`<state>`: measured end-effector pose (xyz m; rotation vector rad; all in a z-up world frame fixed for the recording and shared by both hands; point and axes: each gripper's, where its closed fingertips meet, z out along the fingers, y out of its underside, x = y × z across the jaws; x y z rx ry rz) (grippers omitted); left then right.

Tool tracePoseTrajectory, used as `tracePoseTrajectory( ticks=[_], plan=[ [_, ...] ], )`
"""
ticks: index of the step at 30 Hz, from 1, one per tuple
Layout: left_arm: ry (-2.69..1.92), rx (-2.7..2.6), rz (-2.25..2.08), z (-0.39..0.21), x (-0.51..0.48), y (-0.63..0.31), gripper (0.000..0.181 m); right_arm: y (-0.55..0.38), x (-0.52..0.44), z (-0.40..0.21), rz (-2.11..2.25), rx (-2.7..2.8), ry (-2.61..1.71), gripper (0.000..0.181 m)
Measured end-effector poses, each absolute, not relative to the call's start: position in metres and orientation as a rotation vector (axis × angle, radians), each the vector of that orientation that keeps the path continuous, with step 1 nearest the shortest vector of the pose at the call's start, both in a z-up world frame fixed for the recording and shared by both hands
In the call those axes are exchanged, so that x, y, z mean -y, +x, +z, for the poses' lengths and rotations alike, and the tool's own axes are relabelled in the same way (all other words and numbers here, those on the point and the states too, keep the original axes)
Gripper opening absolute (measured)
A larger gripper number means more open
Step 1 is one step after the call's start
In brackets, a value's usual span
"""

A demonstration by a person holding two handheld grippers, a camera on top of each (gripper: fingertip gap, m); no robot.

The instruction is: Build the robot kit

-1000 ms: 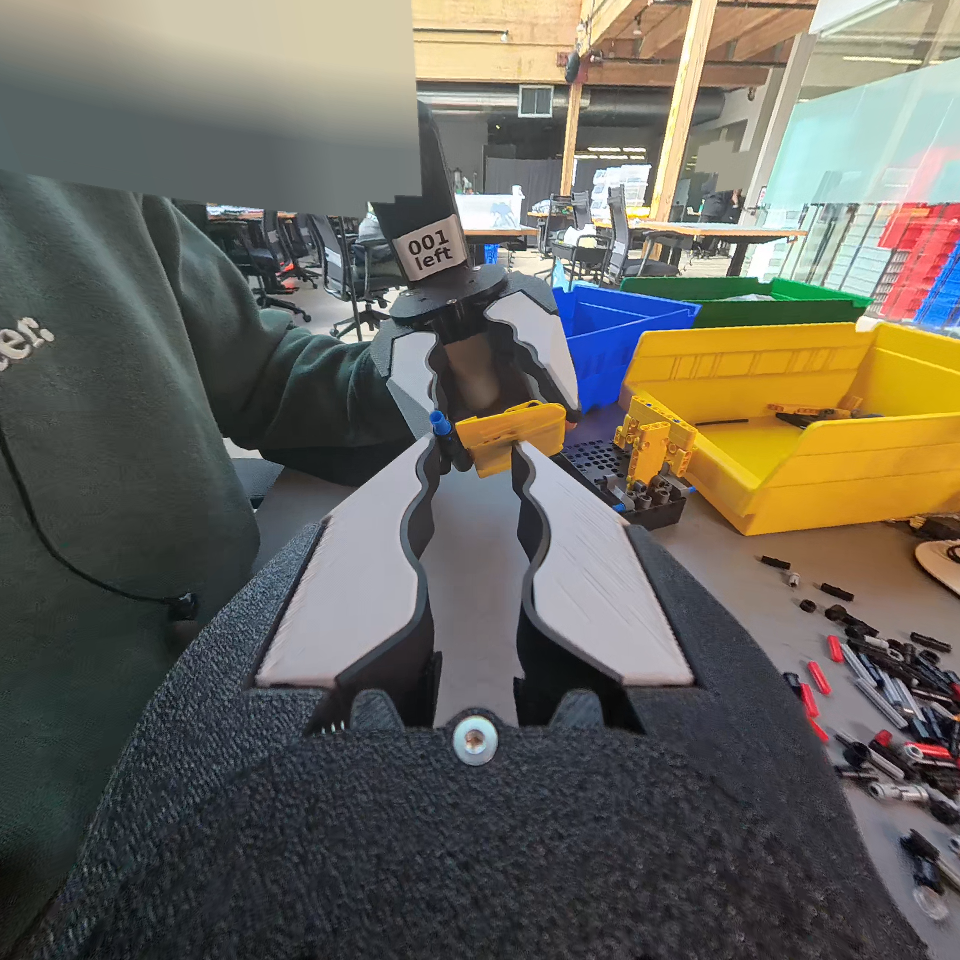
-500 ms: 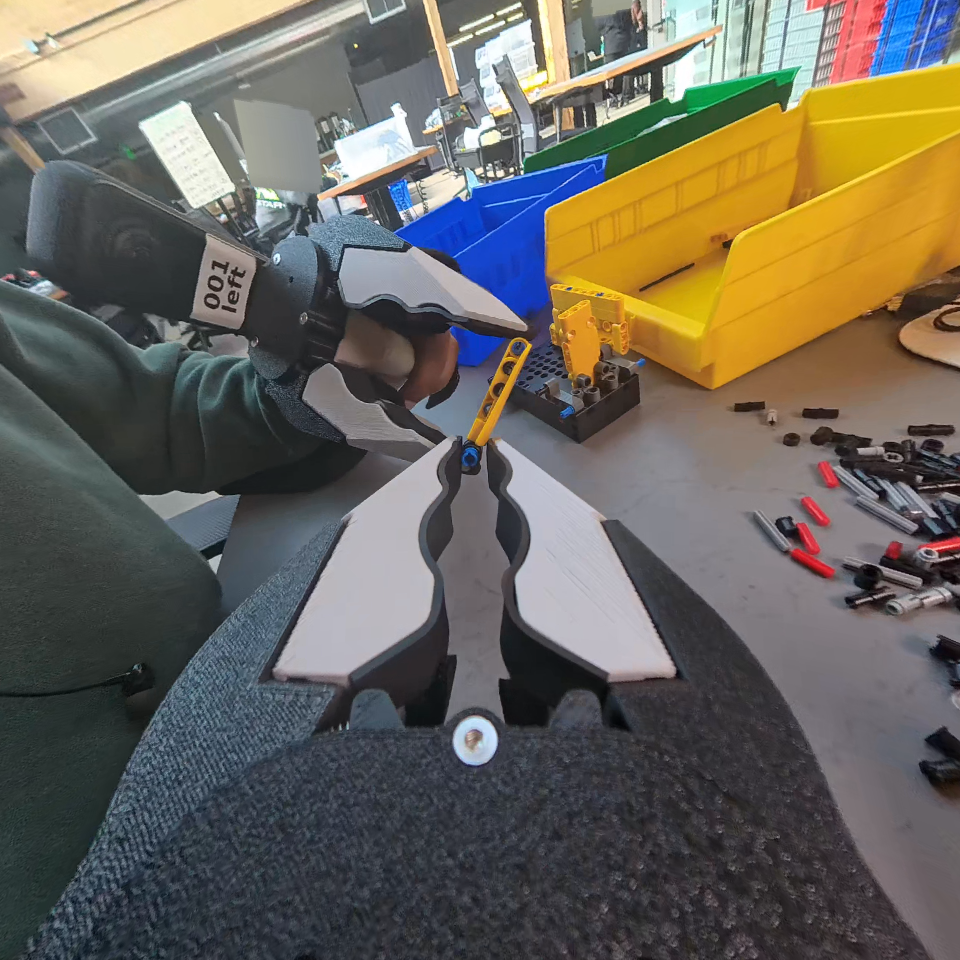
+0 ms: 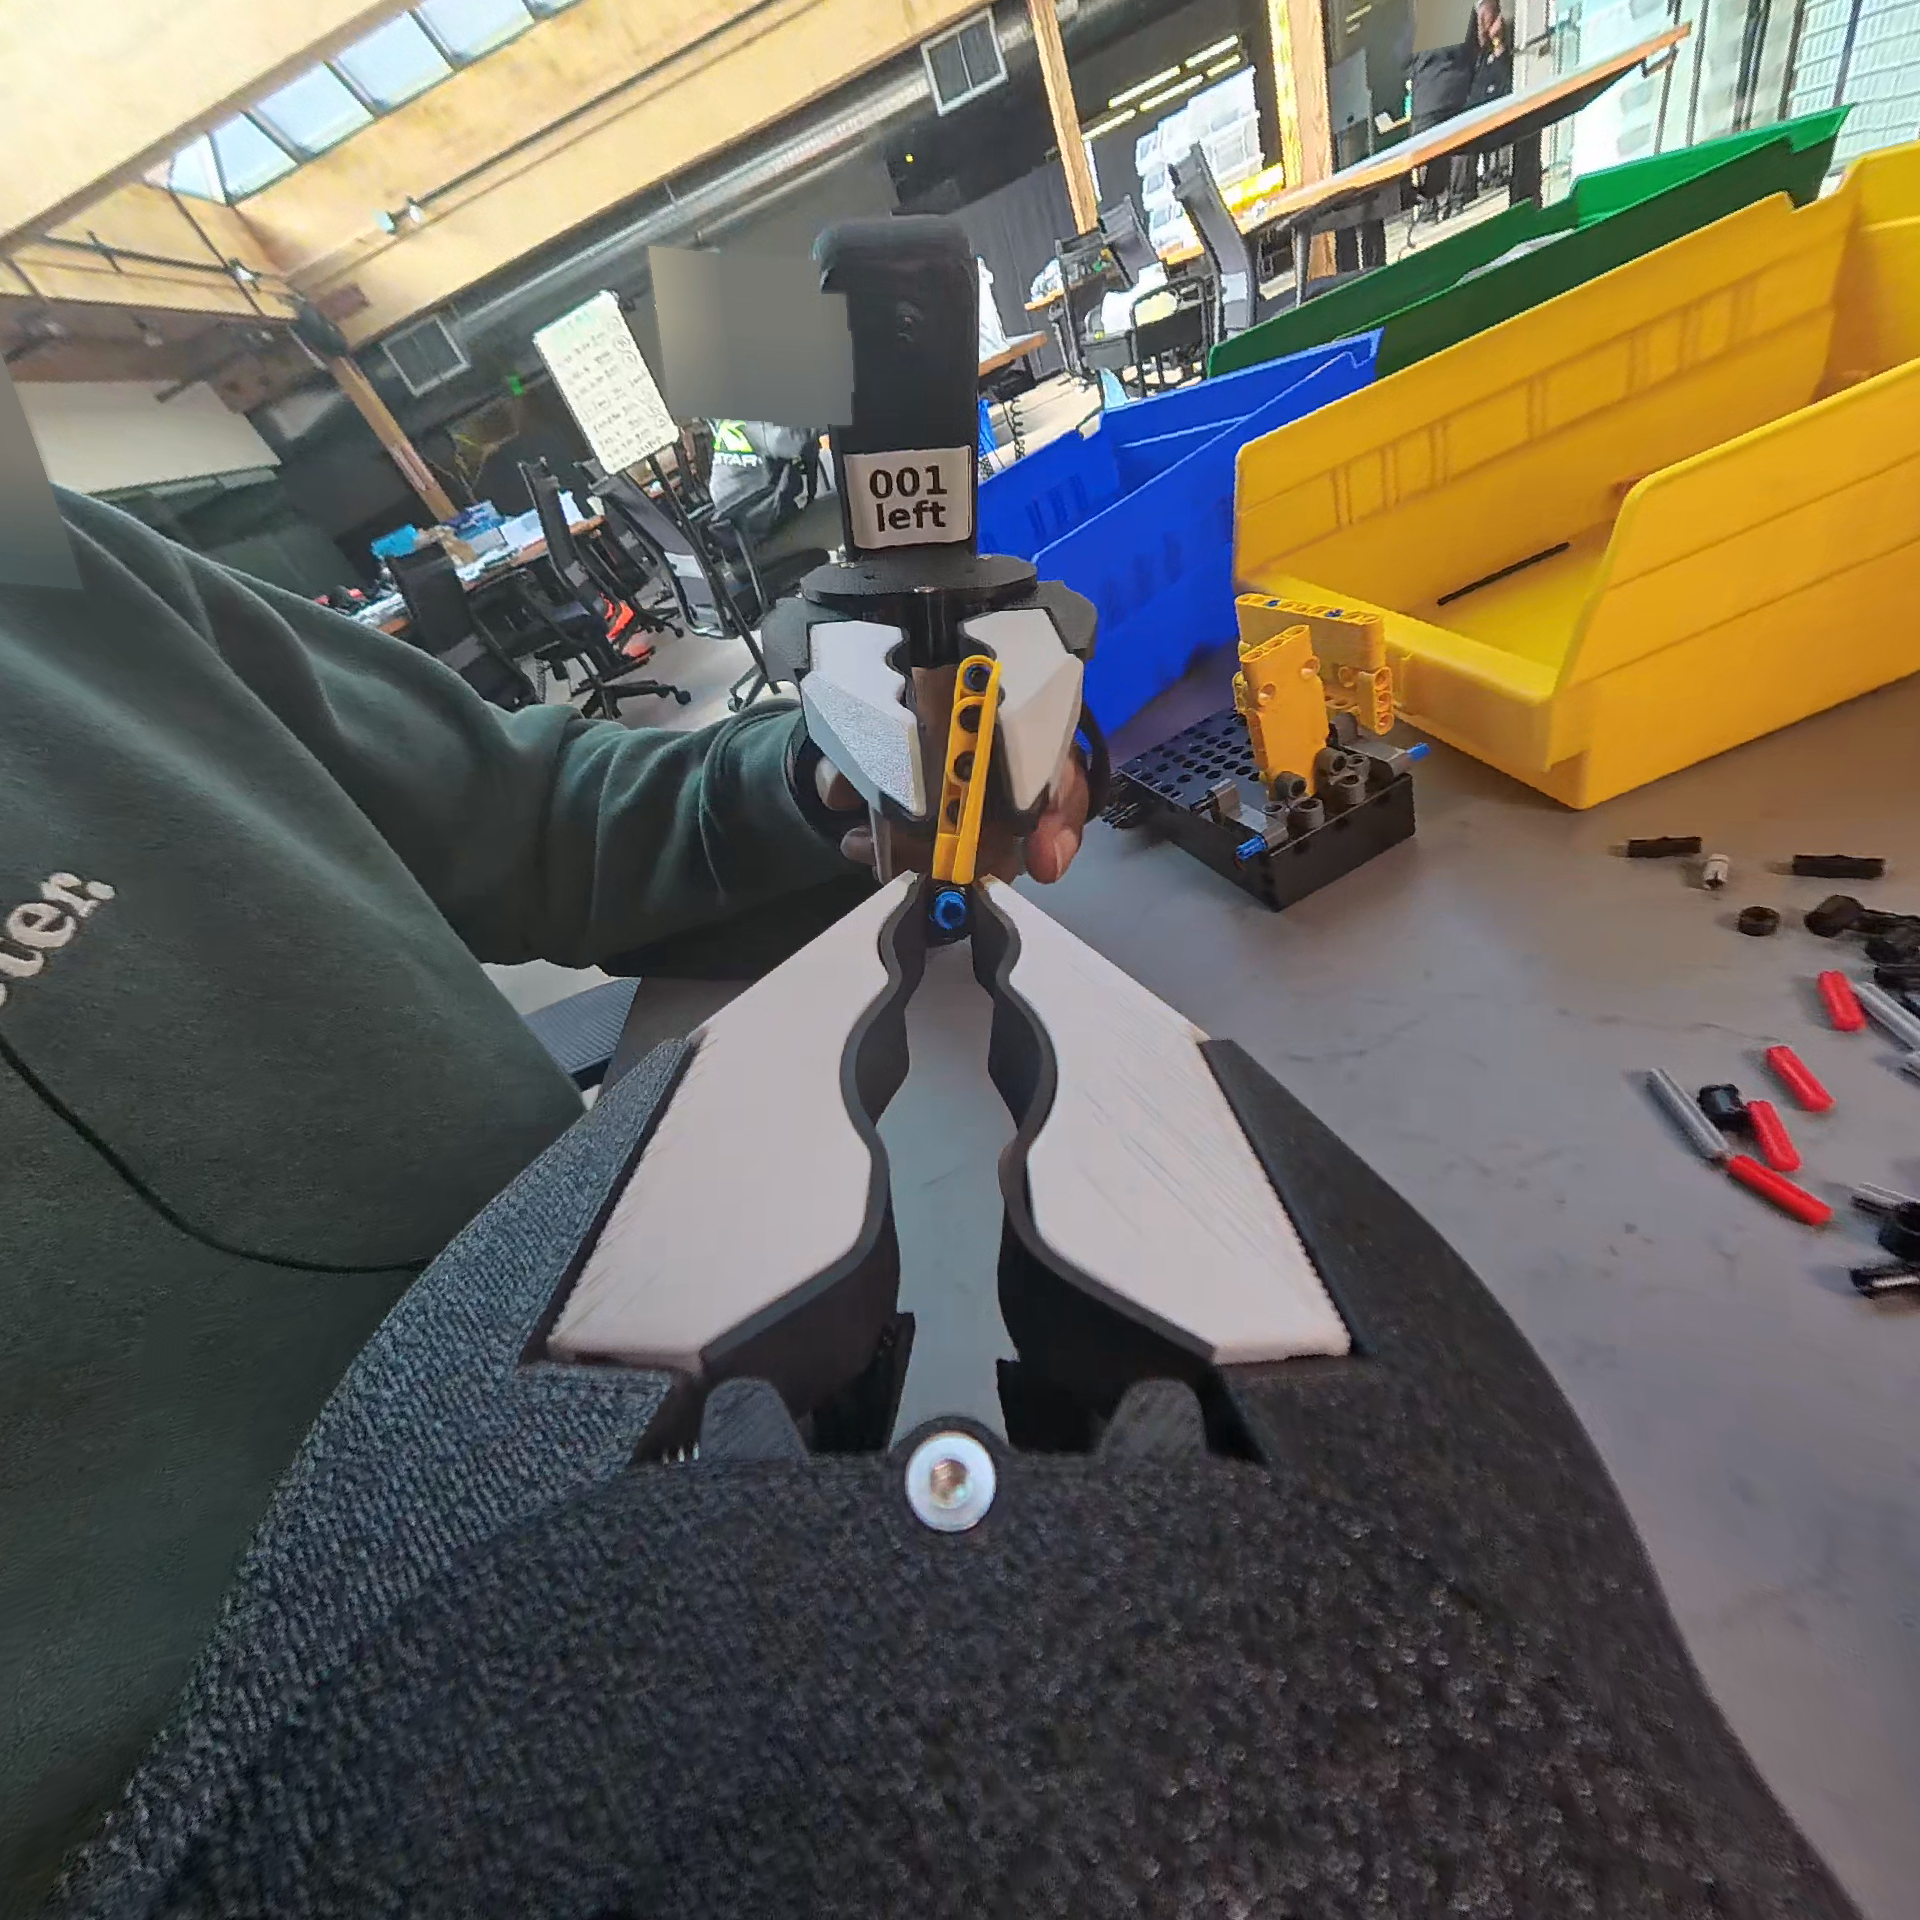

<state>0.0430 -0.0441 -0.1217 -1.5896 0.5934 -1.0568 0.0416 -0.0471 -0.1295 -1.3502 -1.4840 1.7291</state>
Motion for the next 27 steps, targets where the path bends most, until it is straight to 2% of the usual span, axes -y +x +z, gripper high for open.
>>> tracePoseTrajectory(
  ticks=[2,5,9,11,14,17,19,21,25,27],
  plan=[
    [-1.614,-0.578,-1.082,-0.125,0.043,0.044,0.007,0.040,0.042,-0.134,1.680,1.482,-1.367,0.007],
    [-1.670,-0.510,-1.132,-0.132,0.038,0.042,0.006,0.038,0.035,-0.141,1.585,1.492,-1.380,0.010],
    [-1.780,-0.386,-1.264,-0.146,0.033,0.038,0.006,0.036,0.026,-0.153,1.237,1.600,-1.270,0.018],
    [-1.846,-0.339,-1.336,-0.156,0.034,0.037,0.006,0.038,0.022,-0.159,1.030,1.674,-1.161,0.024],
    [-1.963,-0.323,-1.376,-0.175,0.037,0.041,0.006,0.042,0.018,-0.171,0.714,1.780,-0.945,0.045],
    [-2.063,-0.337,-1.399,-0.192,0.044,0.050,0.006,0.044,0.025,-0.192,0.575,1.895,-0.857,0.056],
    [-2.123,-0.357,-1.374,-0.203,0.046,0.054,0.006,0.043,0.030,-0.201,0.524,1.944,-0.831,0.057],
    [-2.138,-0.377,-1.354,-0.205,0.047,0.056,0.006,0.043,0.035,-0.208,0.487,1.986,-0.795,0.045],
    [-2.139,-0.467,-1.287,-0.206,0.050,0.060,0.007,0.048,0.041,-0.209,0.518,2.033,-0.802,0.045],
    [-2.107,-0.541,-1.192,-0.202,0.048,0.058,0.016,0.052,0.041,-0.209,0.599,2.046,-0.871,0.044]
  ],
)
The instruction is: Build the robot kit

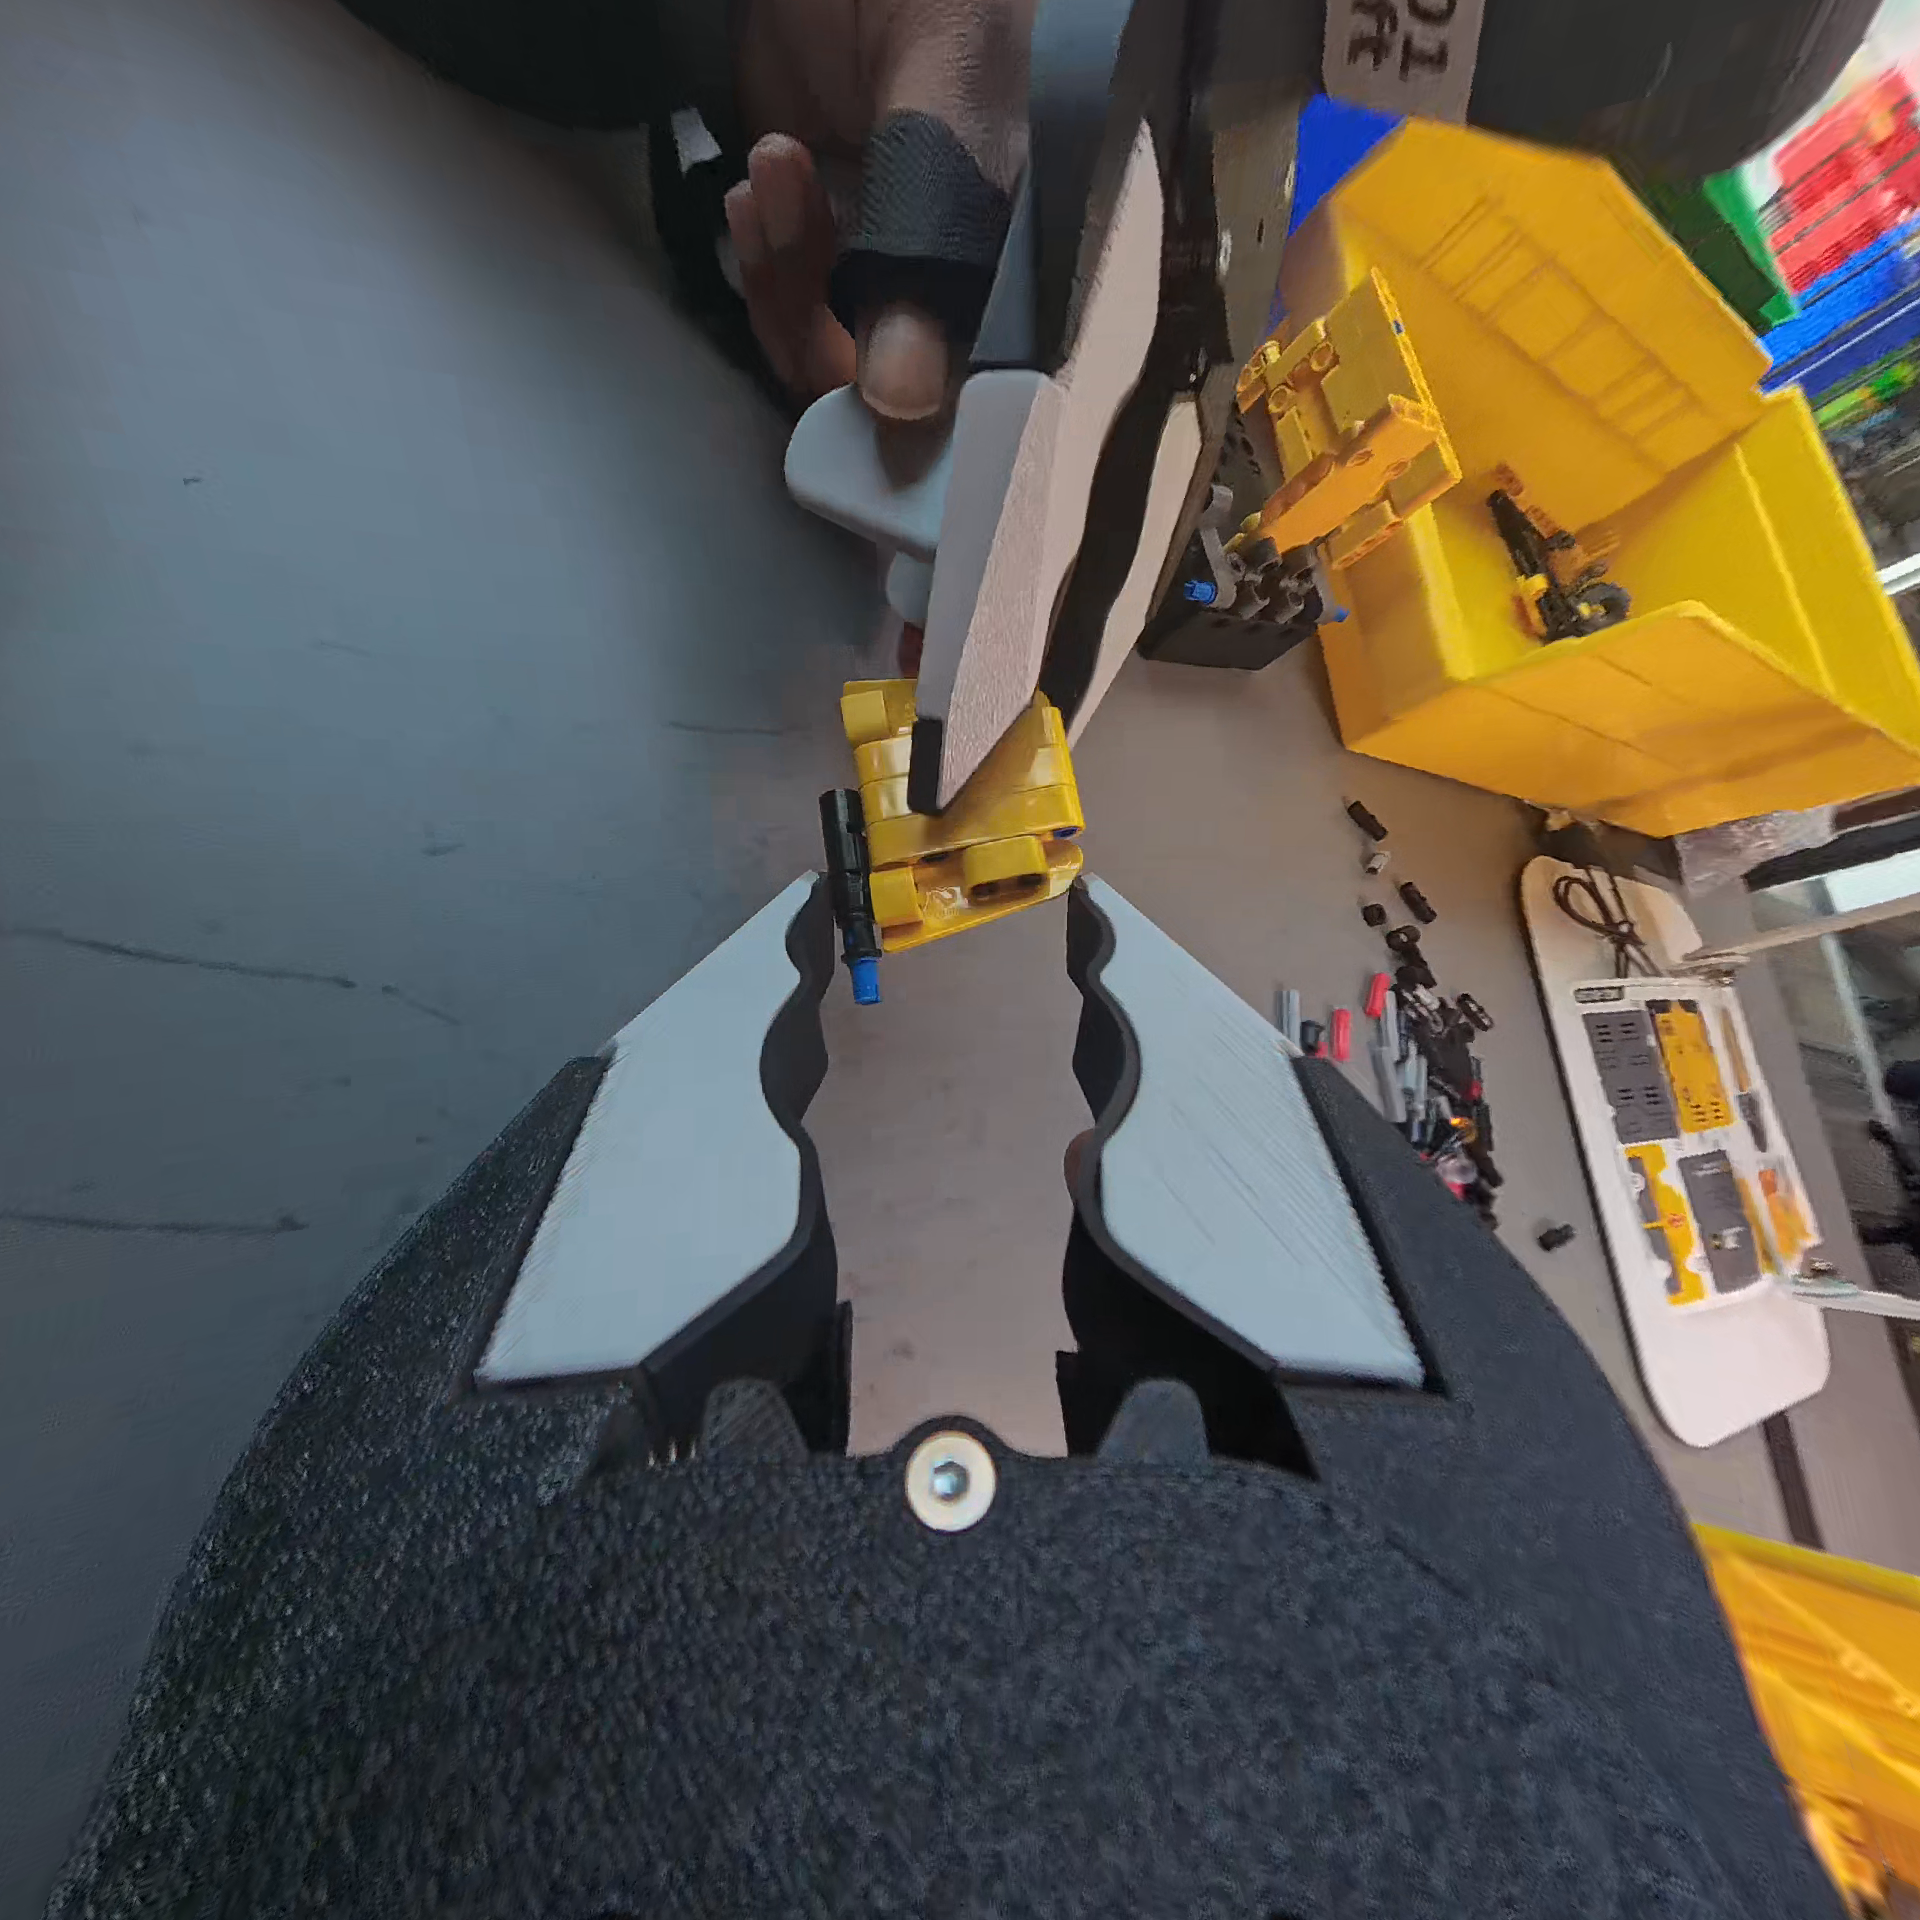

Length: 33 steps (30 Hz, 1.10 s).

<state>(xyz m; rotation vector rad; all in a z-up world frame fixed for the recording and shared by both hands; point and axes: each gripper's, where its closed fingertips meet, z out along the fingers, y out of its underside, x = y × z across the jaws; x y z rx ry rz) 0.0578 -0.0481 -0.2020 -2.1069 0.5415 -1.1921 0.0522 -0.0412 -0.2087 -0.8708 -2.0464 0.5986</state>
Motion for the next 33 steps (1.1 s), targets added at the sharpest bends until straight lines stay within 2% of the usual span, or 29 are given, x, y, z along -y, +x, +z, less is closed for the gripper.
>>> tracePoseTrajectory(
  ticks=[6,15,21,24,26,29,31,33],
  plan=[
    [-1.972,-0.754,-0.794,-0.191,0.037,0.044,0.048,0.070,0.040,-0.227,0.753,2.174,-1.152,0.045],
    [-2.032,-0.991,-0.607,-0.220,0.048,0.055,0.046,0.072,0.041,-0.236,0.735,2.217,-1.192,0.047],
    [-1.873,-0.857,-0.620,-0.185,0.037,0.046,0.048,0.066,0.026,-0.211,0.835,2.059,-1.232,0.065],
    [-1.814,-0.775,-0.617,-0.168,0.031,0.036,0.056,0.063,0.017,-0.200,0.870,1.968,-1.248,0.064],
    [-1.794,-0.748,-0.606,-0.163,0.029,0.031,0.048,0.062,0.014,-0.197,0.886,1.943,-1.239,0.052],
    [-1.792,-0.740,-0.573,-0.165,0.026,0.024,0.021,0.063,0.010,-0.197,0.860,1.934,-1.217,0.019],
    [-1.773,-0.785,-0.532,-0.167,0.026,0.024,0.002,0.067,0.010,-0.200,0.853,1.958,-1.219,0.011],
    [-1.755,-0.857,-0.492,-0.171,0.029,0.028,0.000,0.071,0.013,-0.203,0.866,1.992,-1.220,0.010]
  ],
)
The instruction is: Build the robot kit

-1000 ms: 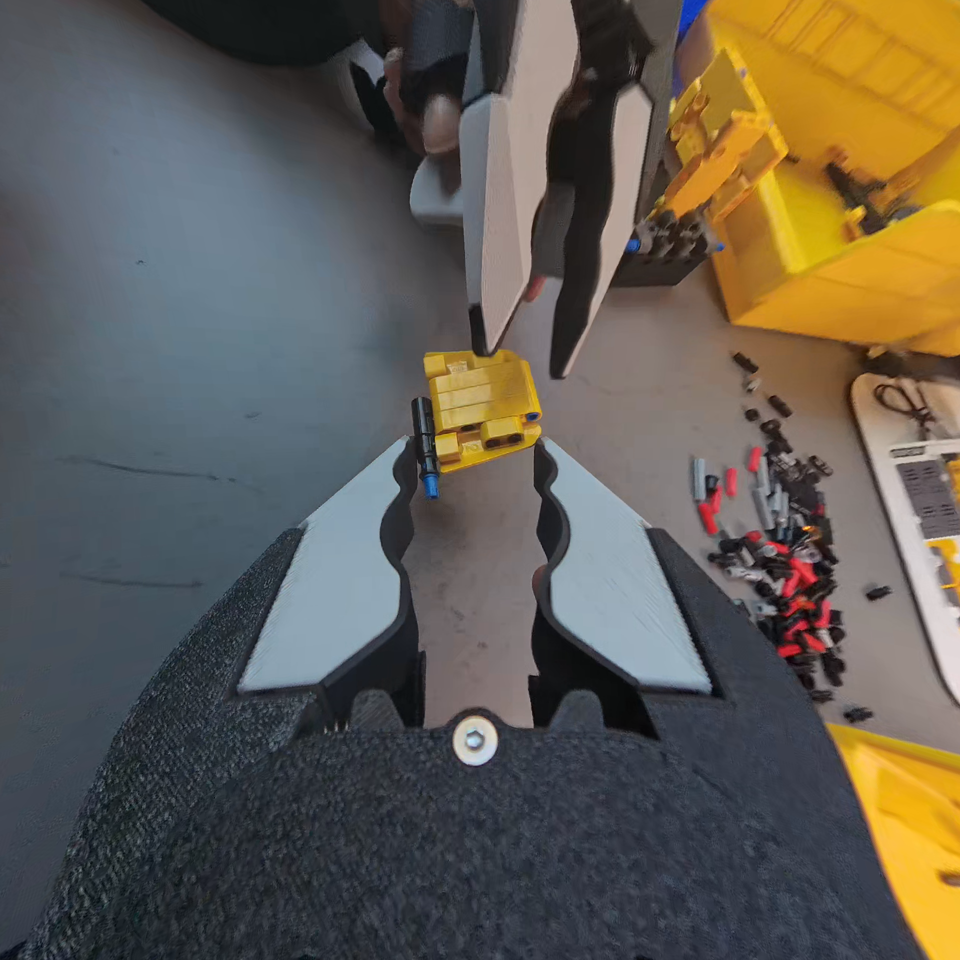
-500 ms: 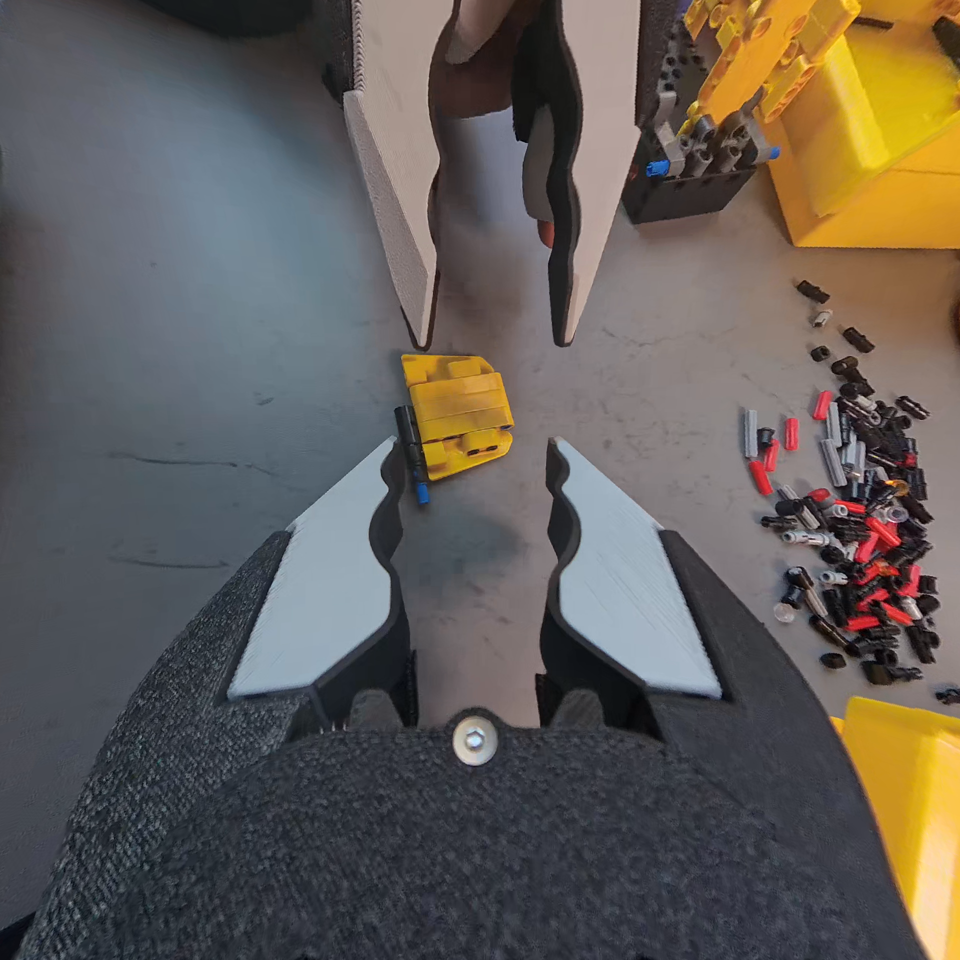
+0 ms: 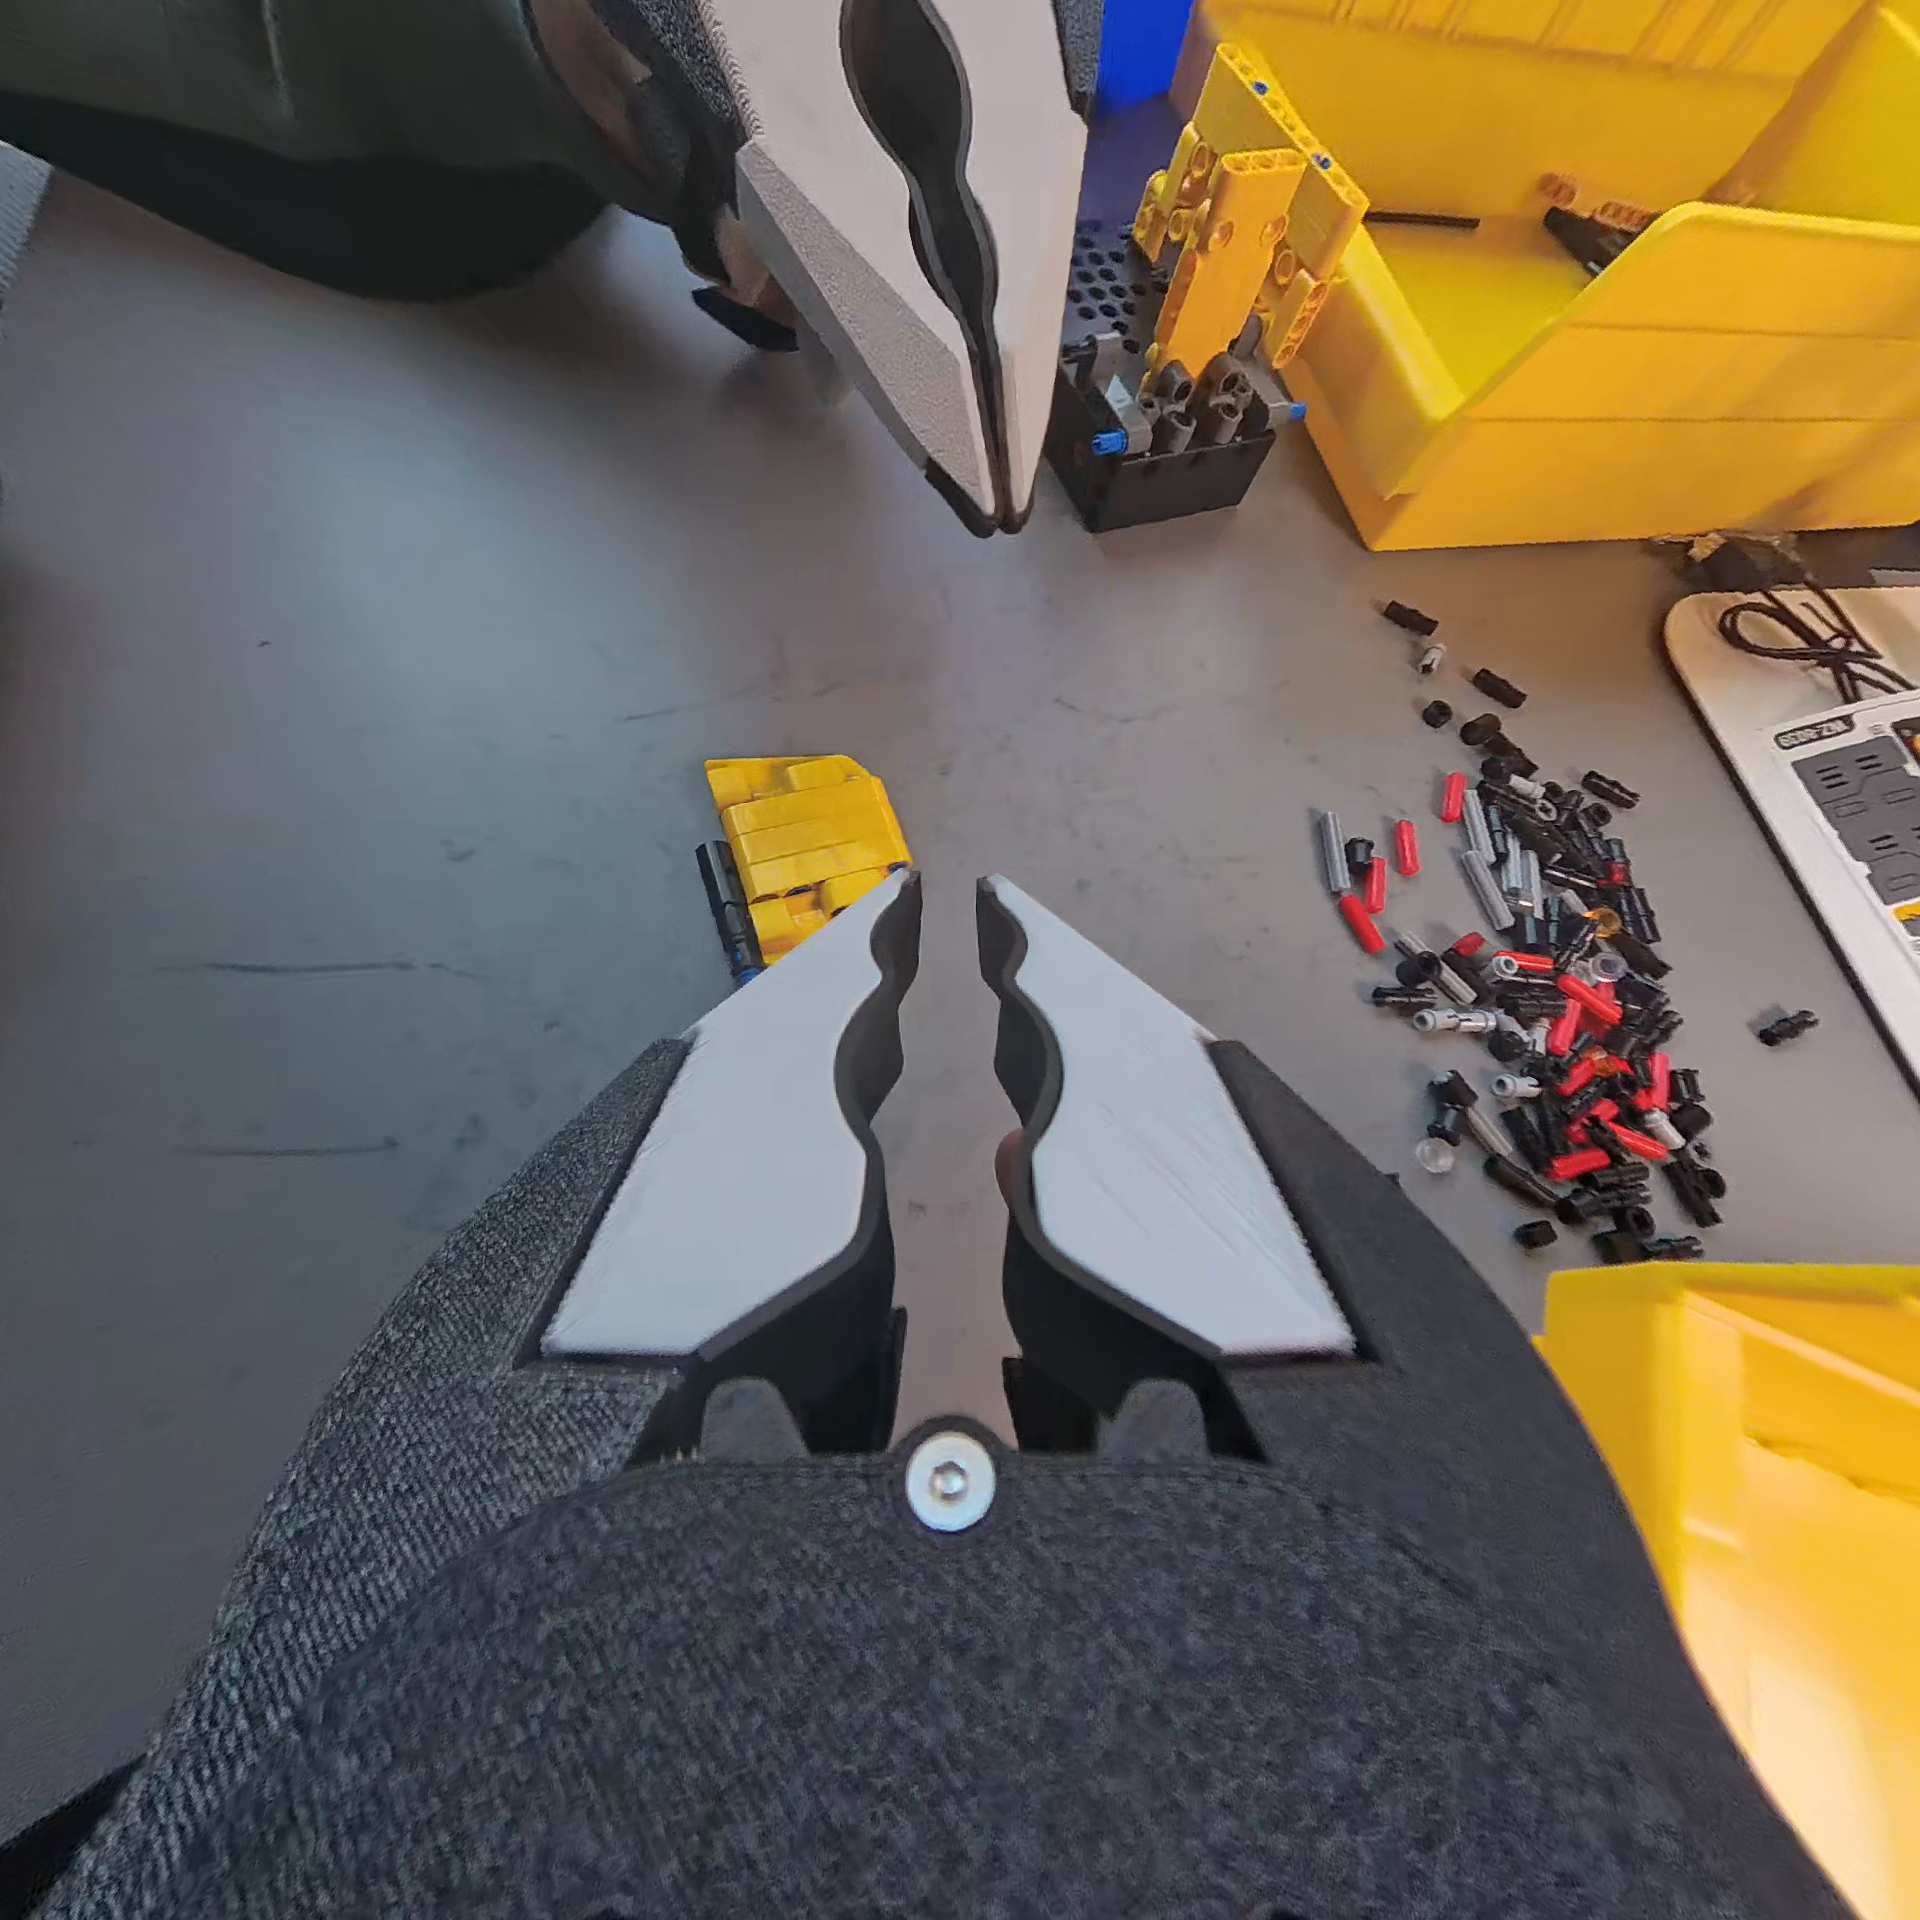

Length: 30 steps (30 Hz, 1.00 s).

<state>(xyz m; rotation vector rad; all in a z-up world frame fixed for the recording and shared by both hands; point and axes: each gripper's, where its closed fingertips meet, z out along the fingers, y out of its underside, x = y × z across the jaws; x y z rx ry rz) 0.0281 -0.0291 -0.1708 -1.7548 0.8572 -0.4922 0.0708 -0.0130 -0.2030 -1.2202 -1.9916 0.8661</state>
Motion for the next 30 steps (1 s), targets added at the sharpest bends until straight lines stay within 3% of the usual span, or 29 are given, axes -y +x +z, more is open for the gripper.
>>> tracePoseTrajectory(
  ticks=[10,16,23,27,30],
  plan=[
    [-1.805,-1.109,-0.412,-0.203,0.045,0.049,0.001,0.093,0.043,-0.228,0.899,2.249,-1.200,0.018],
    [-1.859,-1.115,-0.399,-0.211,0.044,0.048,0.016,0.093,0.046,-0.240,0.789,2.305,-1.183,0.005],
    [-1.825,-0.969,-0.374,-0.194,0.031,0.037,0.023,0.086,0.032,-0.239,0.727,2.237,-1.219,0.009],
    [-1.753,-0.776,-0.376,-0.167,0.018,0.022,0.029,0.078,0.032,-0.214,0.860,2.125,-1.204,0.022],
    [-1.686,-0.617,-0.359,-0.144,0.009,0.002,0.032,0.056,-0.001,-0.158,0.933,1.781,-1.196,0.025]
  ],
)
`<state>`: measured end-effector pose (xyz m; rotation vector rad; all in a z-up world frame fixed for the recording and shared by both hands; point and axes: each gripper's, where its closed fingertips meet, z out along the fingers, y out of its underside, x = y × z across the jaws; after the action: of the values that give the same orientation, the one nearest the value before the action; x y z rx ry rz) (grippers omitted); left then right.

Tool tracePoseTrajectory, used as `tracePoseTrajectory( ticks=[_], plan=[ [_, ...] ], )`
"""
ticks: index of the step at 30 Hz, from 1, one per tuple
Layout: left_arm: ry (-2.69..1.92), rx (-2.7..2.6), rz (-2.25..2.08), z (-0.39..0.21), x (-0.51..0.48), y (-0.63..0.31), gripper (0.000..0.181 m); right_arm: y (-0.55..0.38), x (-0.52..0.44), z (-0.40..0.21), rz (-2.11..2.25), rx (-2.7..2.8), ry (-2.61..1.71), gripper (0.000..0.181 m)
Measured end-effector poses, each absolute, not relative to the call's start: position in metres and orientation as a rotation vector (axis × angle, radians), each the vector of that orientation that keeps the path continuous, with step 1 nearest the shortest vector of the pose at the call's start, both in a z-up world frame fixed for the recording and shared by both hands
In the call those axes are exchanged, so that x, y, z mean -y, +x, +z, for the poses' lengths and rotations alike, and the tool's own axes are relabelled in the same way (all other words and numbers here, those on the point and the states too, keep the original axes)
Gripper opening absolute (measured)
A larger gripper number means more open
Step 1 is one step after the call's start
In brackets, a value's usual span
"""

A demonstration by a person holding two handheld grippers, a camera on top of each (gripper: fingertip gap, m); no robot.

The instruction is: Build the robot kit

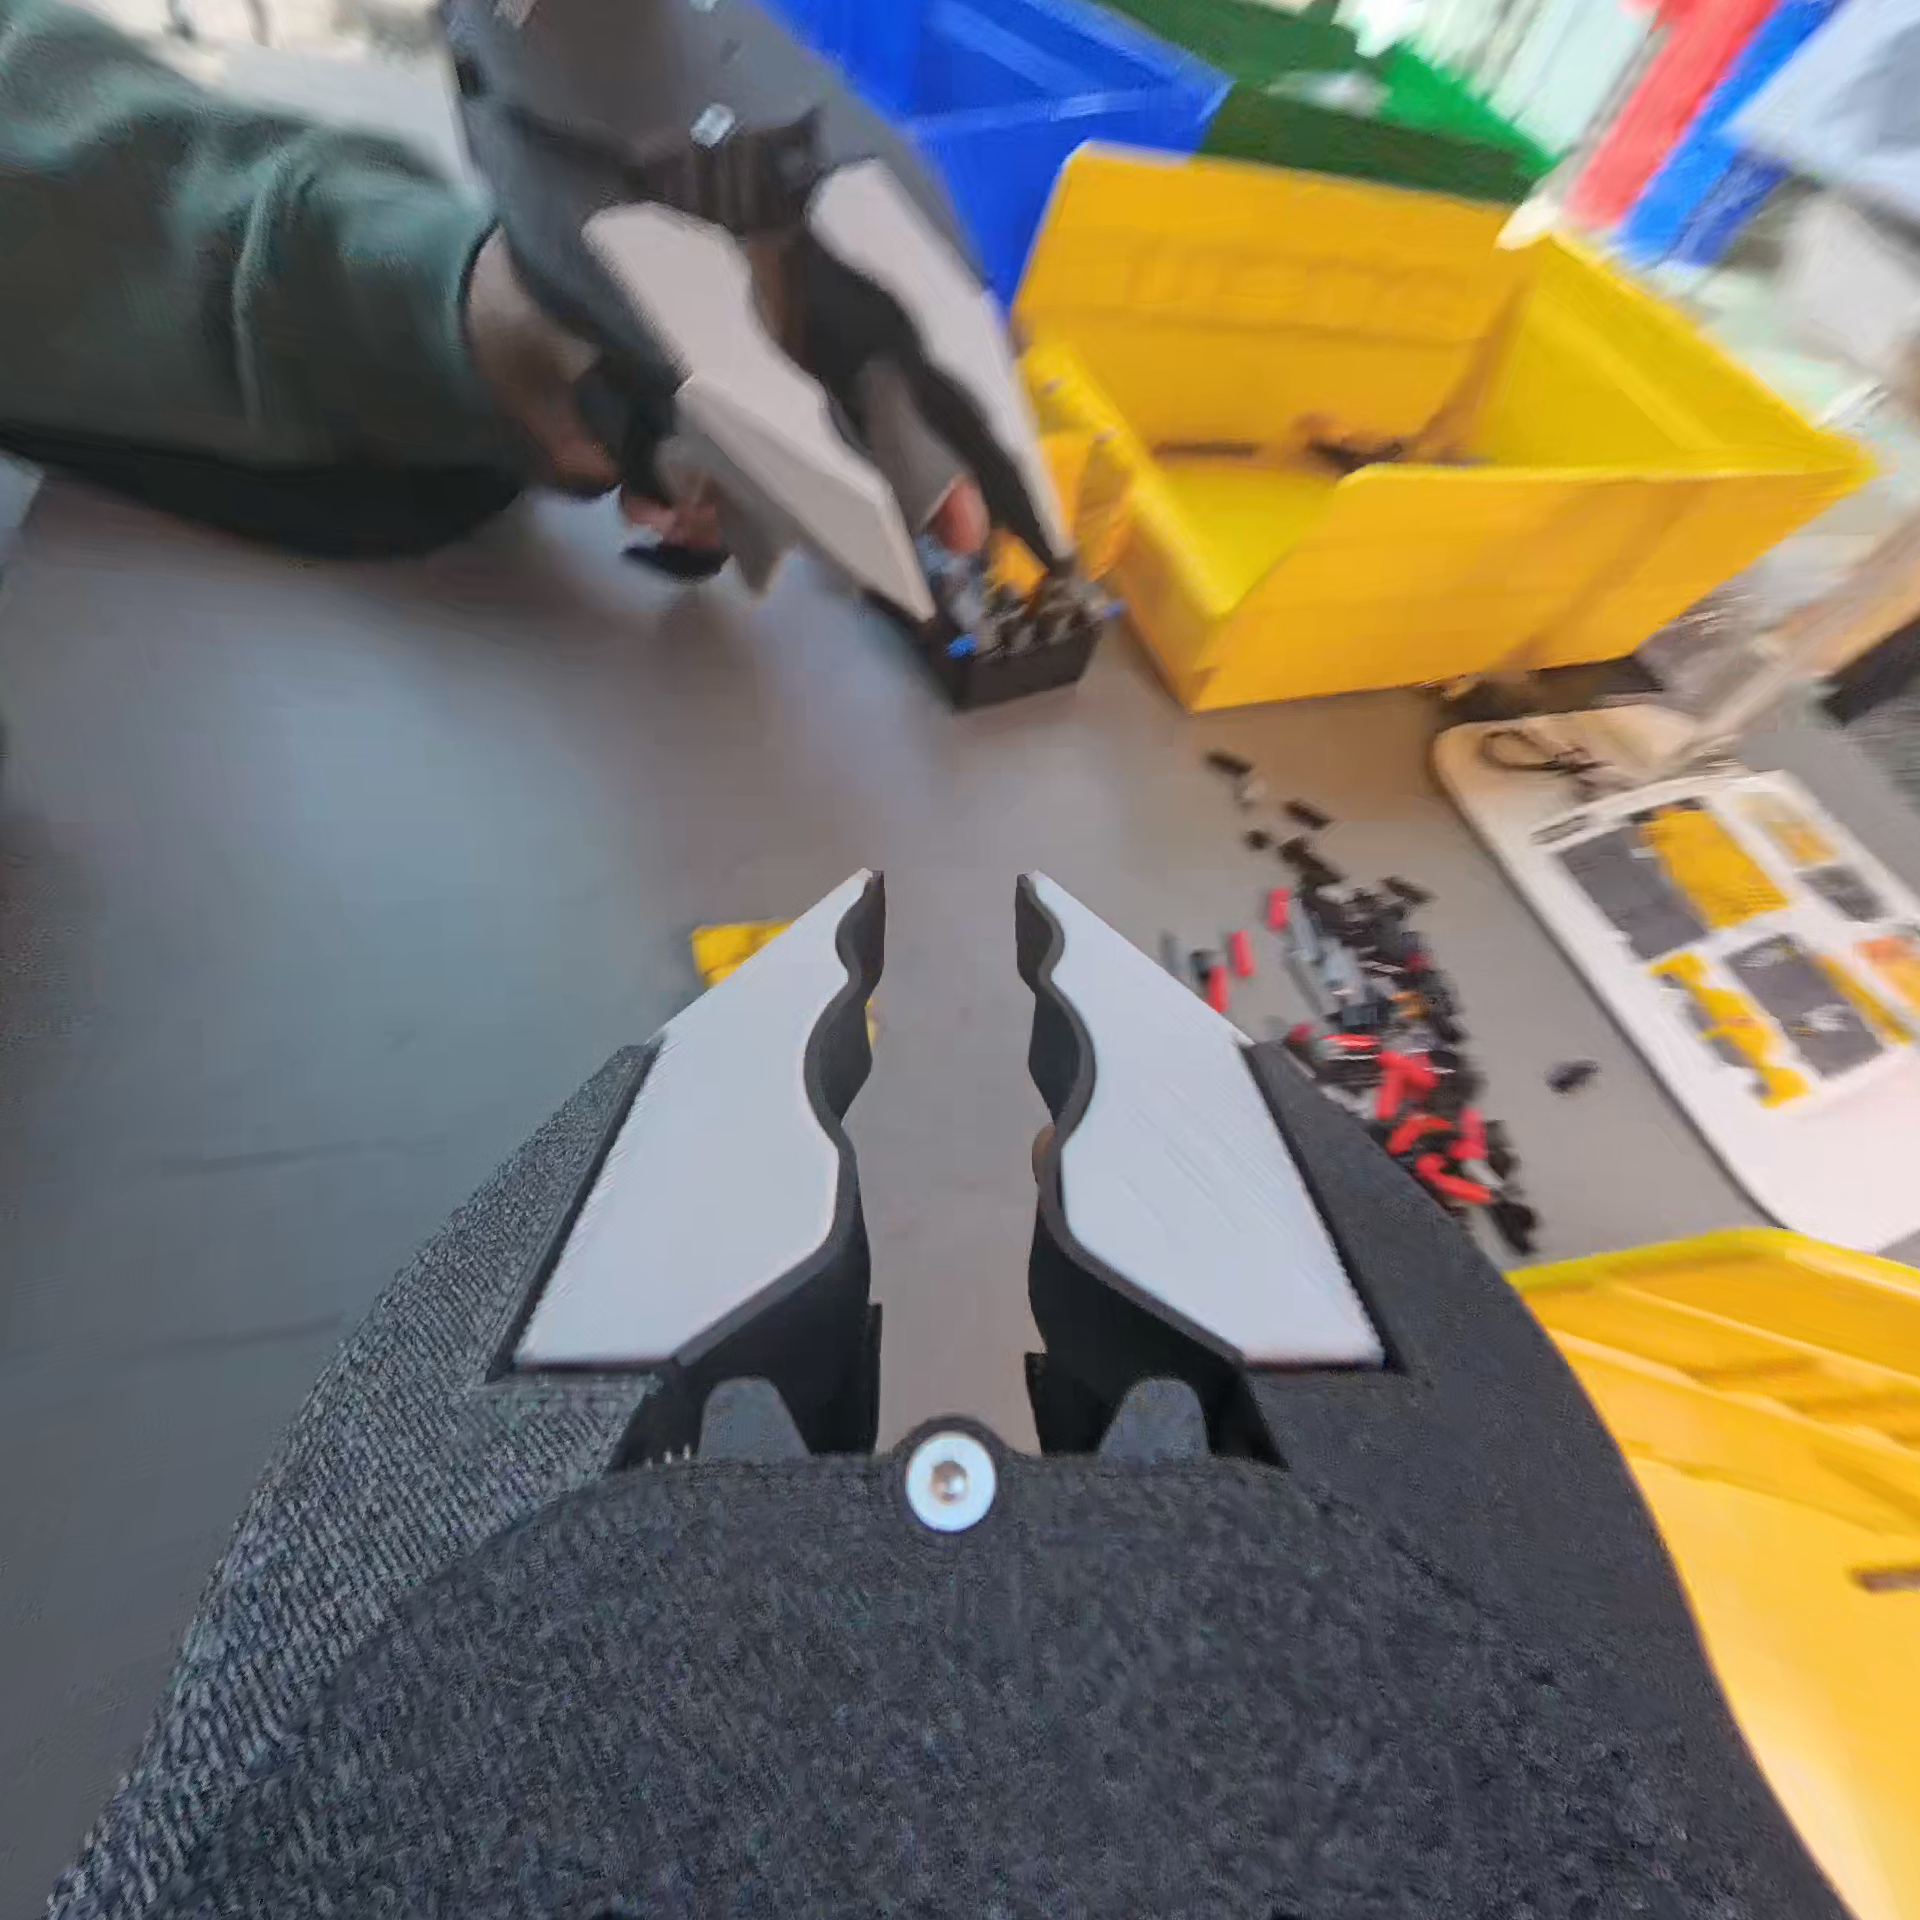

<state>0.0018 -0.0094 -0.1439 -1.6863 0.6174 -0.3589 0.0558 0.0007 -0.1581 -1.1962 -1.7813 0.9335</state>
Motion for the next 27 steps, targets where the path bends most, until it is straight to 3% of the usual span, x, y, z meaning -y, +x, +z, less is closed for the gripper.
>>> tracePoseTrajectory(
  ticks=[6,10,18,22,27],
  plan=[
    [-1.581,-0.408,-0.209,-0.102,-0.010,-0.045,0.032,0.048,-0.118,-0.040,0.821,1.183,-1.239,0.027],
    [-1.562,-0.340,-0.129,-0.068,-0.035,-0.067,0.041,0.041,-0.194,-0.002,0.719,0.980,-1.286,0.040],
    [-1.573,-0.327,0.155,-0.005,-0.135,-0.103,0.043,0.003,-0.297,-0.005,0.519,0.818,-1.368,0.069],
    [-1.687,-0.344,0.272,-0.022,-0.195,-0.118,0.044,-0.017,-0.319,-0.011,0.428,0.803,-1.403,0.091],
    [-1.733,-0.382,0.483,-0.055,-0.227,-0.135,0.035,-0.026,-0.327,-0.021,0.359,0.793,-1.413,0.095]
  ],
)
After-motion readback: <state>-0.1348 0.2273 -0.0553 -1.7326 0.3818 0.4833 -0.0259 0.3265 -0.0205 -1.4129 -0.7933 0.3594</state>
